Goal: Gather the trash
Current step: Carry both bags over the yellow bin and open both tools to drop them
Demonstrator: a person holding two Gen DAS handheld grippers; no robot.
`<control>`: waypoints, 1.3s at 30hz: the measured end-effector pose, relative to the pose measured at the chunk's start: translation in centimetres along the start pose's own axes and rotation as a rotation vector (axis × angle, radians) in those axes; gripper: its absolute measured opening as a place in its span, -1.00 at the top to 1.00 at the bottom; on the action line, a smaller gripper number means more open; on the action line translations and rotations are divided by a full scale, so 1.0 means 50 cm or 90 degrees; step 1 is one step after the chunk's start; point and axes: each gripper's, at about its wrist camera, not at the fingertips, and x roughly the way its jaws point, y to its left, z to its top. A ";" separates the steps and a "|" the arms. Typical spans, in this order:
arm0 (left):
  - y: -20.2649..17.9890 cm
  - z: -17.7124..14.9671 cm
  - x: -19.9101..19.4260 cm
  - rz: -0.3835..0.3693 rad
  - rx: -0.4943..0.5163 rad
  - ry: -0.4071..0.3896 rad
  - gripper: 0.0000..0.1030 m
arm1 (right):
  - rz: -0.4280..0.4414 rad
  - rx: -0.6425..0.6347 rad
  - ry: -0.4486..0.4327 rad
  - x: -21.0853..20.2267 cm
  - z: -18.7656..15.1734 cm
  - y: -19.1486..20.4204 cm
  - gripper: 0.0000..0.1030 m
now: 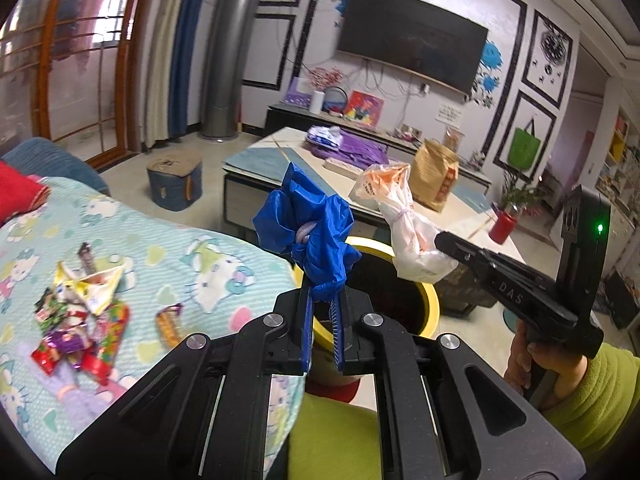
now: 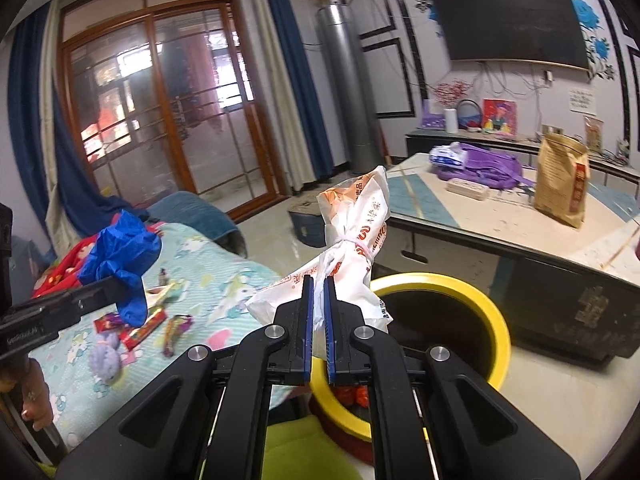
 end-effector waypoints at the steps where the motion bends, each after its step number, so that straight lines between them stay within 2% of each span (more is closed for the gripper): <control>1: 0.001 -0.001 0.005 -0.002 0.004 0.003 0.92 | -0.008 0.007 -0.001 0.001 0.000 -0.012 0.90; 8: -0.036 -0.011 0.071 -0.023 0.031 0.037 0.92 | -0.063 0.036 -0.010 0.004 -0.002 -0.070 0.90; 18: -0.086 -0.039 0.162 -0.049 0.059 0.084 0.92 | -0.102 0.067 0.000 0.019 -0.009 -0.139 0.90; 24: -0.098 -0.056 0.227 -0.060 0.072 0.119 0.92 | -0.101 0.087 0.030 0.043 -0.017 -0.173 0.90; 30: -0.090 -0.082 0.289 -0.062 0.071 0.160 0.92 | -0.100 0.101 0.084 0.082 -0.043 -0.189 0.90; 39: -0.078 -0.108 0.347 -0.058 0.072 0.201 0.92 | -0.094 0.136 0.133 0.121 -0.066 -0.218 0.90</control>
